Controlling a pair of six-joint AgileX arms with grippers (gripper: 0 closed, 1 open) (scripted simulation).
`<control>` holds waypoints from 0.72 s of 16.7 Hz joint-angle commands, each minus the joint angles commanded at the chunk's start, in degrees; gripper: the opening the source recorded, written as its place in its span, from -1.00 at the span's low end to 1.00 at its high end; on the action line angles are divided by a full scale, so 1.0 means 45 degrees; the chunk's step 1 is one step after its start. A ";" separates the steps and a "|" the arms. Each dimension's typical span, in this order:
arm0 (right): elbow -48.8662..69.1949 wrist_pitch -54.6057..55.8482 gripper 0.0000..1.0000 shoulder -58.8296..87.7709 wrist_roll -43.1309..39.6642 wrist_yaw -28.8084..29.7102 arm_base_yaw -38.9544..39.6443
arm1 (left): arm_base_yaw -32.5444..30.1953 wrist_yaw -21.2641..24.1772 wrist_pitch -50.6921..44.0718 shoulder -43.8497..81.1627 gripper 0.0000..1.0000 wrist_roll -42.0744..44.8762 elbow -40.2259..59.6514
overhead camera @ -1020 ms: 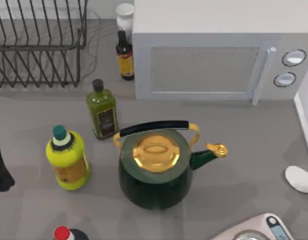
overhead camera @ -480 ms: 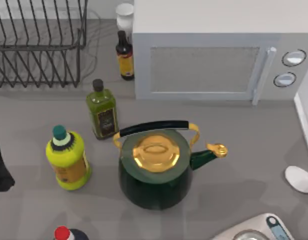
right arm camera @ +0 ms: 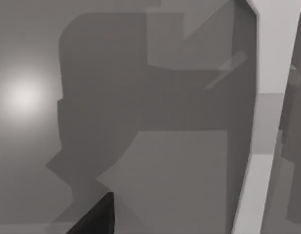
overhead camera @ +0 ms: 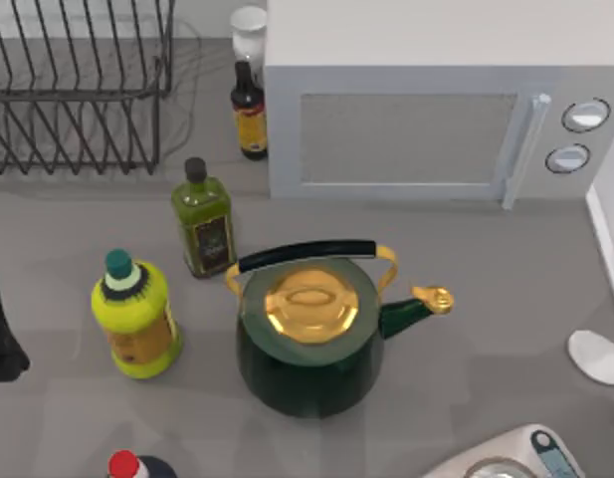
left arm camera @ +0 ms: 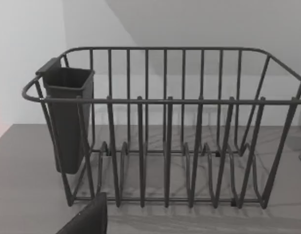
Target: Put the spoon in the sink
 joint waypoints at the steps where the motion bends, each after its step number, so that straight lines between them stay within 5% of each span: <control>1: -0.0121 0.0203 1.00 0.0116 -0.0002 0.0000 -0.0001 | 0.0000 0.0000 0.0000 0.0000 1.00 0.0000 0.0000; 5: -0.0162 0.0270 1.00 0.0154 -0.0002 0.0000 -0.0002 | 0.0000 0.0000 0.0000 0.0000 1.00 0.0000 0.0000; 12: -0.0162 0.0270 -0.06 0.0154 -0.0002 0.0000 -0.0002 | 0.0000 0.0000 0.0000 0.0000 1.00 0.0000 0.0000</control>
